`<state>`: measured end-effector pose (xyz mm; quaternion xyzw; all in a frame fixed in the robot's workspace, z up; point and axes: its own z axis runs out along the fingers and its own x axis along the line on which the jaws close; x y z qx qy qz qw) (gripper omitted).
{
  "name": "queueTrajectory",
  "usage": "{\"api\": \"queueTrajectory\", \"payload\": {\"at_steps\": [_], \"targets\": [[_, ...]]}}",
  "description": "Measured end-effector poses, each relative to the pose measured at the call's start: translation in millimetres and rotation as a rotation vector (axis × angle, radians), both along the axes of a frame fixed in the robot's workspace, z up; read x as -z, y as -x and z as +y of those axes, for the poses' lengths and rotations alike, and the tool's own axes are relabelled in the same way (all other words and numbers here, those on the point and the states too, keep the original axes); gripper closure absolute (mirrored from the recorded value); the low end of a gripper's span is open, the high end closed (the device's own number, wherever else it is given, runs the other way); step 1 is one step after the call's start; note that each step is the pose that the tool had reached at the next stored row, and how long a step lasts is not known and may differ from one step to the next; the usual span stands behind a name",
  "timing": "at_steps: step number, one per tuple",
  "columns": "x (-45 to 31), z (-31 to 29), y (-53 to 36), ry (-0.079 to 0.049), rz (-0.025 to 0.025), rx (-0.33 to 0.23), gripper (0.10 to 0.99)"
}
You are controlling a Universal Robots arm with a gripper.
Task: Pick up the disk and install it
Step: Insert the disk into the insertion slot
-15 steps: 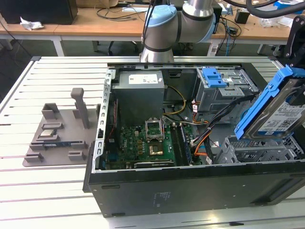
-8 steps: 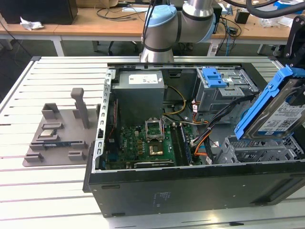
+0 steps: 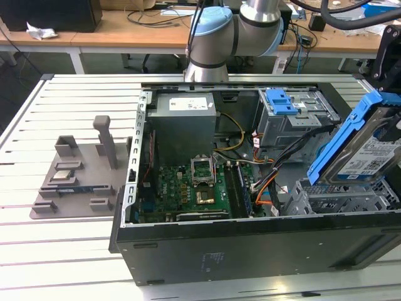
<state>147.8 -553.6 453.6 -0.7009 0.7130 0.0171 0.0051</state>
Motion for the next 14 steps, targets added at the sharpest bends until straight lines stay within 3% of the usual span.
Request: {"api": "queueTrajectory", "payload": {"at_steps": [4, 7, 8, 9, 14], "targets": [[5.5, 3.4, 0.0, 0.003, -0.0001, 0.000, 0.722], [7.3, 4.1, 0.0, 0.024, 0.0000, 0.000, 0.722], [9.0, 6.9, 0.0, 0.030, 0.0000, 0.000, 0.722], [11.7, 12.3, 0.0, 0.032, 0.0001, 0.000, 0.722], [17.0, 12.6, 0.0, 0.032, 0.0000, 0.000, 0.722]]}}
